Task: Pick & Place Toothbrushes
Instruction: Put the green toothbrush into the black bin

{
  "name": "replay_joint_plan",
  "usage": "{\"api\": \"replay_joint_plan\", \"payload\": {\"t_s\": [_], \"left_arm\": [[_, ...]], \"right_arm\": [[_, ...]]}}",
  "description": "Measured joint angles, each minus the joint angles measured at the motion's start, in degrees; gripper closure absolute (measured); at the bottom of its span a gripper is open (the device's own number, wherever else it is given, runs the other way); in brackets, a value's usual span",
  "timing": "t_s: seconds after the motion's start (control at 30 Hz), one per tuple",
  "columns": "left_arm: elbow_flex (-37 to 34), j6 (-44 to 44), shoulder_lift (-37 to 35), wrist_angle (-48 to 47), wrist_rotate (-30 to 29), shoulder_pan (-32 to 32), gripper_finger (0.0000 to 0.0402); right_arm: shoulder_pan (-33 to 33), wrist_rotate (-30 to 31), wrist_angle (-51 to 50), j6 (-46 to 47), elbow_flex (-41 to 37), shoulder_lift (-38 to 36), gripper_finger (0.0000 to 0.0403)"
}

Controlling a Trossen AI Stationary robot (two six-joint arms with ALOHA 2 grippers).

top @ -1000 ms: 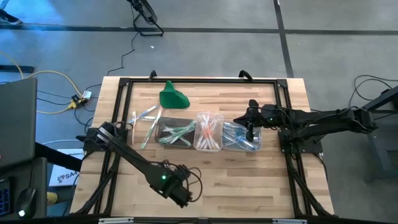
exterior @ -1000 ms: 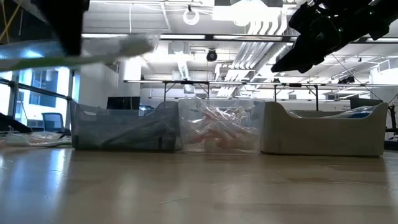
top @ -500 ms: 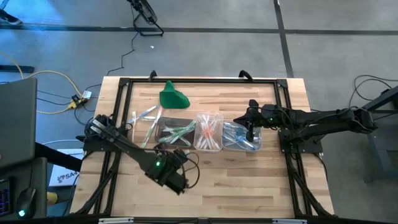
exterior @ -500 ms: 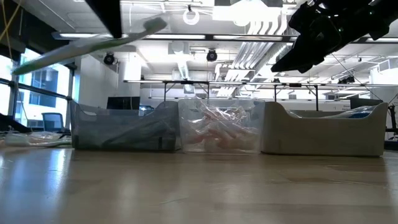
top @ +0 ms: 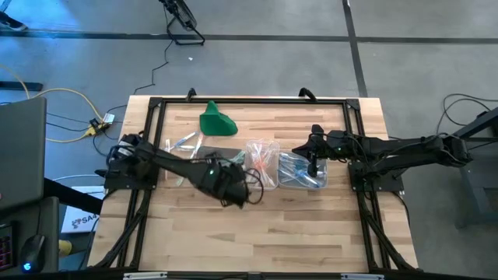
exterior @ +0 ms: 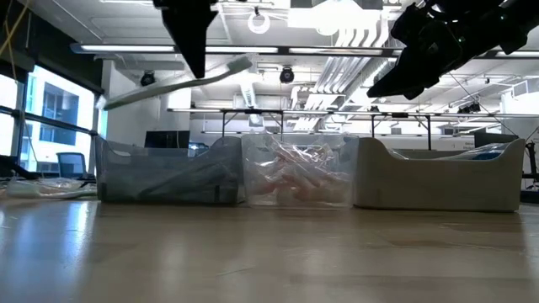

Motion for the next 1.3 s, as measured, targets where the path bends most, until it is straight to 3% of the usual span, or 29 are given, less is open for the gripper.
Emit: {"api": "replay_joint_plan", "payload": {"t_s": [0.3,0.47,1.0,1.3], "left_arm": [[-0.2,4.1,-0.3,-1.3,-2.0,5.3,0.0401],[-3.9,3.8,-0.8,-0.5,-2.0,6.9,0.0402],[-17.5,3.7,-3.3,13.6,2.8,11.1,0.0402],[-21.5,1.1,-3.2,17.3,3.6,14.0,0.0402]], "right_arm": [[0.0,0.0,0.0,0.0,0.0,0.0,0.0399],[0.0,0.0,0.0,0.0,0.0,0.0,0.0399],[0.0,0.2,0.0,0.0,0.0,0.0,0.0399],[0.0,0.2,0.0,0.0,0.0,0.0,0.0399]]}}
